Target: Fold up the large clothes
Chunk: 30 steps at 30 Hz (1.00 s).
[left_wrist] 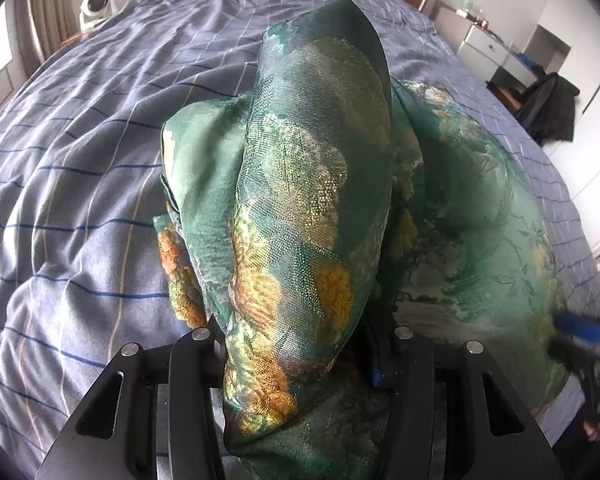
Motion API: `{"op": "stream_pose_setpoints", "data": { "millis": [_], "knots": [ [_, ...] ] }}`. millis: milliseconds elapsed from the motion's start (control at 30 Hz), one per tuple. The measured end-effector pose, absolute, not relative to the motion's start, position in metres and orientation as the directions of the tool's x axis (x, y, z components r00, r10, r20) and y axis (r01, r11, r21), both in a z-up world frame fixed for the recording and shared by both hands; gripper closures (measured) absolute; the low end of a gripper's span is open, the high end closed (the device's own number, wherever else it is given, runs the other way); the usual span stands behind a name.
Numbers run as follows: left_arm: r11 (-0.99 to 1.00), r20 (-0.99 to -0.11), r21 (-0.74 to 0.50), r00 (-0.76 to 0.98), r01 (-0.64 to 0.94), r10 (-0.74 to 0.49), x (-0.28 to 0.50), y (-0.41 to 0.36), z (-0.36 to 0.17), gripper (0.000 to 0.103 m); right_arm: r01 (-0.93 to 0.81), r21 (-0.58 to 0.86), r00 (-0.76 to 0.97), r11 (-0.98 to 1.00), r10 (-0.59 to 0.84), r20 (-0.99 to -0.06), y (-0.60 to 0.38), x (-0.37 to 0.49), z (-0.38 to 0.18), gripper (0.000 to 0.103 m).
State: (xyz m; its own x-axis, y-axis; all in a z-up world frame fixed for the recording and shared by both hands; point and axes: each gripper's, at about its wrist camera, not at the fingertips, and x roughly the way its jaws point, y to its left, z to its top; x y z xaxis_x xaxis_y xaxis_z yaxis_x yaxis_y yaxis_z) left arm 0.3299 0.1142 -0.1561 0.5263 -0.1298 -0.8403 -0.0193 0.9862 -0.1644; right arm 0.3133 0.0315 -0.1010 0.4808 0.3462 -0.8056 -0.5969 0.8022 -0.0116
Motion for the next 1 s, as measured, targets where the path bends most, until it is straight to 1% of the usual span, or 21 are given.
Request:
{"op": "stream_pose_setpoints", "data": {
  "millis": [67, 133, 267, 367, 433, 500, 567, 600, 633, 667, 700, 733, 800, 867, 900, 967, 1000],
  "knots": [
    [0.985, -0.840, -0.169, 0.526, -0.022, -0.133, 0.331, 0.115, -0.156, 0.054, -0.575, -0.018, 0.507, 0.818, 0.339, -0.792, 0.019, 0.292, -0.098, 0.085],
    [0.984, -0.840, -0.175, 0.525, -0.023, -0.137, 0.330, 0.115, -0.157, 0.053, -0.537, 0.029, 0.502, 0.843, 0.347, -0.792, 0.009, 0.288, -0.100, 0.085],
    [0.983, -0.838, -0.181, 0.527, -0.028, -0.139, 0.331, 0.115, -0.159, 0.052, -0.479, 0.125, 0.408, 0.869, 0.347, -0.845, 0.009, 0.310, -0.135, 0.085],
    [0.982, -0.839, -0.185, 0.526, -0.036, -0.139, 0.332, 0.117, -0.159, 0.052, -0.489, 0.104, 0.413, 0.866, 0.335, -0.847, 0.016, 0.315, -0.151, 0.085],
    [0.981, -0.841, -0.187, 0.523, -0.040, -0.139, 0.333, 0.118, -0.160, 0.052, -0.495, 0.061, 0.437, 0.867, 0.308, -0.845, 0.022, 0.313, -0.152, 0.086],
    [0.981, -0.841, -0.191, 0.522, -0.044, -0.140, 0.334, 0.118, -0.159, 0.050, -0.484, 0.058, 0.447, 0.873, 0.303, -0.841, 0.022, 0.311, -0.151, 0.086],
    [0.973, -0.828, -0.226, 0.535, -0.044, -0.168, 0.330, 0.122, -0.153, 0.046, -0.466, 0.064, 0.455, 0.883, 0.301, -0.838, 0.021, 0.308, -0.145, 0.085],
    [0.967, -0.818, -0.249, 0.544, -0.044, -0.186, 0.325, 0.125, -0.149, 0.041, -0.456, 0.056, 0.467, 0.888, 0.293, -0.834, 0.020, 0.304, -0.139, 0.085],
    [0.963, -0.811, -0.265, 0.551, -0.046, -0.197, 0.321, 0.127, -0.145, 0.031, -0.449, 0.041, 0.487, 0.893, 0.282, -0.827, 0.019, 0.297, -0.129, 0.084],
    [0.962, -0.807, -0.264, 0.562, -0.065, -0.184, 0.312, 0.131, -0.137, 0.022, -0.443, 0.027, 0.507, 0.896, 0.276, -0.816, 0.016, 0.290, -0.121, 0.081],
    [0.967, -0.808, -0.237, 0.571, -0.094, -0.142, 0.304, 0.134, -0.131, 0.008, -0.441, 0.025, 0.524, 0.897, 0.281, -0.804, 0.015, 0.278, -0.113, 0.069],
    [0.968, -0.798, -0.226, 0.591, -0.108, -0.120, 0.295, 0.137, -0.124, 0.007, -0.438, 0.032, 0.539, 0.898, 0.291, -0.791, 0.011, 0.269, -0.105, 0.051],
    [0.963, -0.778, -0.253, 0.612, -0.097, -0.143, 0.276, 0.143, -0.112, 0.007, -0.420, 0.055, 0.571, 0.906, 0.311, -0.759, 0.001, 0.251, -0.091, 0.038],
    [0.956, -0.776, -0.269, 0.615, -0.116, -0.144, 0.257, 0.151, -0.104, 0.005, -0.403, 0.067, 0.595, 0.913, 0.316, -0.739, -0.012, 0.236, -0.082, 0.038],
    [0.959, -0.786, -0.249, 0.606, -0.134, -0.120, 0.249, 0.155, -0.102, 0.005, -0.393, 0.062, 0.604, 0.918, 0.308, -0.735, -0.018, 0.231, -0.079, 0.037],
    [0.966, -0.812, -0.192, 0.581, -0.174, -0.057, 0.235, 0.161, -0.103, 0.002, -0.368, 0.044, 0.622, 0.929, 0.281, -0.731, -0.032, 0.225, -0.074, 0.031],
    [0.964, -0.822, -0.192, 0.567, -0.183, -0.056, 0.230, 0.164, -0.106, 0.000, -0.349, 0.034, 0.630, 0.937, 0.261, -0.732, -0.040, 0.222, -0.073, 0.025]
  ]
}}
